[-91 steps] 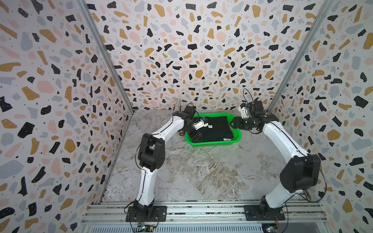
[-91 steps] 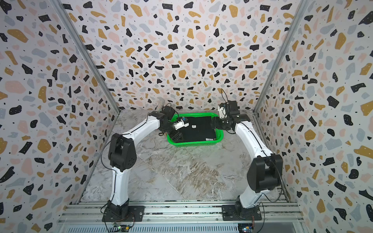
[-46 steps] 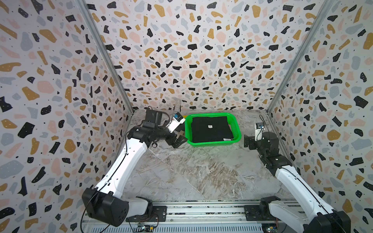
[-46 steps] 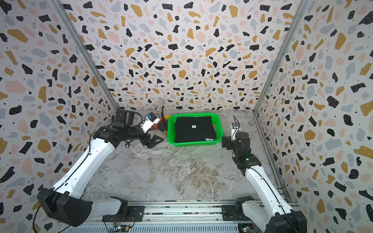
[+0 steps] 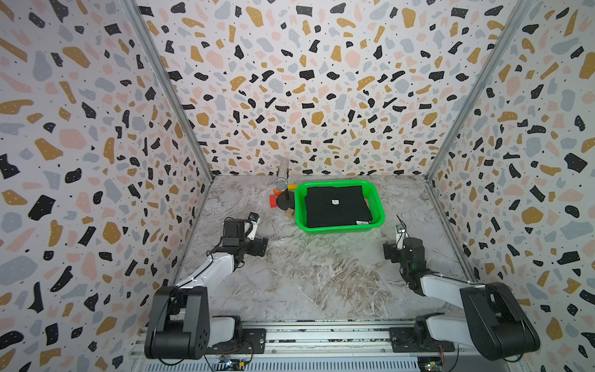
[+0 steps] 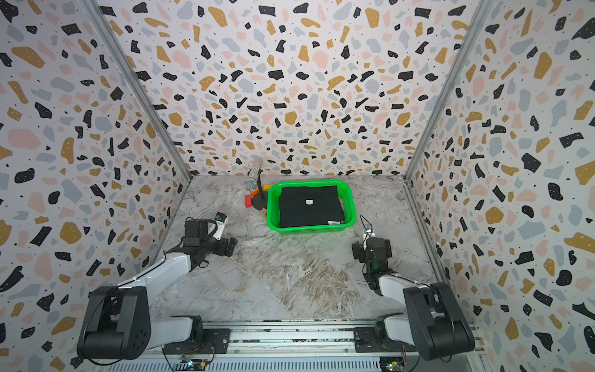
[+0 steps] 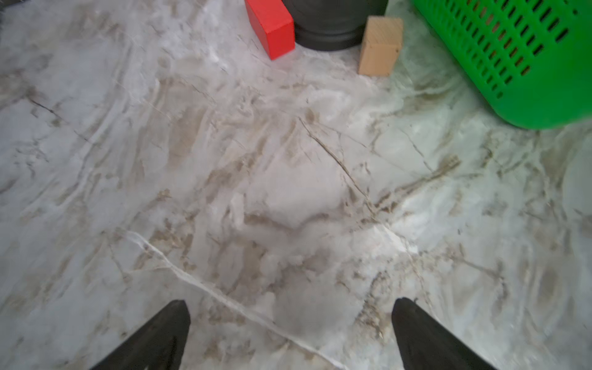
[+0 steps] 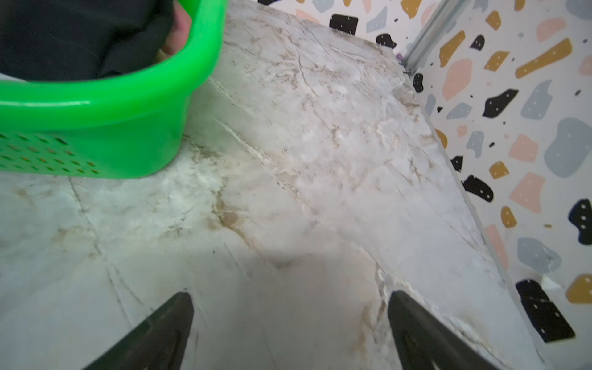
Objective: Put the folded t-shirts into the basket
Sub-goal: Reset both arms
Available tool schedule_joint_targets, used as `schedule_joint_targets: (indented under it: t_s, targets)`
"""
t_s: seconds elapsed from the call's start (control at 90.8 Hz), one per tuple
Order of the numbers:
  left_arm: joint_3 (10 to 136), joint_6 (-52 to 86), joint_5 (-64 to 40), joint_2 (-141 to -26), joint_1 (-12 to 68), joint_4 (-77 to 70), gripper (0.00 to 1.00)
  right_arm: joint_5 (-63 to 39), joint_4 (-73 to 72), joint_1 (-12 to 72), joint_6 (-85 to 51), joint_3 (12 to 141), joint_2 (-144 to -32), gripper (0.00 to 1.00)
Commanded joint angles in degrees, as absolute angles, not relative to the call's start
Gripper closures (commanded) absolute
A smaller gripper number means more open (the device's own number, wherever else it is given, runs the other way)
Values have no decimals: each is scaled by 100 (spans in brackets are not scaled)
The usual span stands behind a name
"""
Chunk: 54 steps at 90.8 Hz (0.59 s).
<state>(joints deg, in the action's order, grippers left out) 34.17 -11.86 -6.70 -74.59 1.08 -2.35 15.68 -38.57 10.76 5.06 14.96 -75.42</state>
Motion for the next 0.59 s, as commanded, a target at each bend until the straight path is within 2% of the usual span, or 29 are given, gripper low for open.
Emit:
schedule_joint_targets:
  t_s: [0.0,0.154,0.22,0.275,0.341,0.418,0.463,0.507,0.584]
  targets:
    - [3340,-876,-464,-7272,-8,-1489,0,1300,-5105,947,731,1614,-7798,0]
    - [3155,-809,-798,-7129,-173,-1632,0,700,-6754,447,407,1304,-8863,0]
    - [3101,-853,-1006,-7096,-208,-1627,0,658,-5724,382,305,1514,-8489,0]
    - [3041,-896,-1110,-7059,-219,-1660,0,520,-6008,379,389,1582,-8712,0]
    - [2953,-890,-1122,-7012,-227,-1733,0,518,-5463,378,374,1686,-8544,0]
    - [2873,-833,-1211,-7074,-252,-1857,0,360,-5642,382,467,1767,-8717,0]
    - [2716,-455,-1569,-7159,-346,-2201,0,453,-5157,379,413,1874,-8588,0]
    - [2432,-307,-2066,-7240,-457,-2924,0,461,-5311,374,402,1897,-8649,0]
    - [2127,-90,-2065,-7460,-423,-3870,0,505,-5180,370,384,1902,-8610,0]
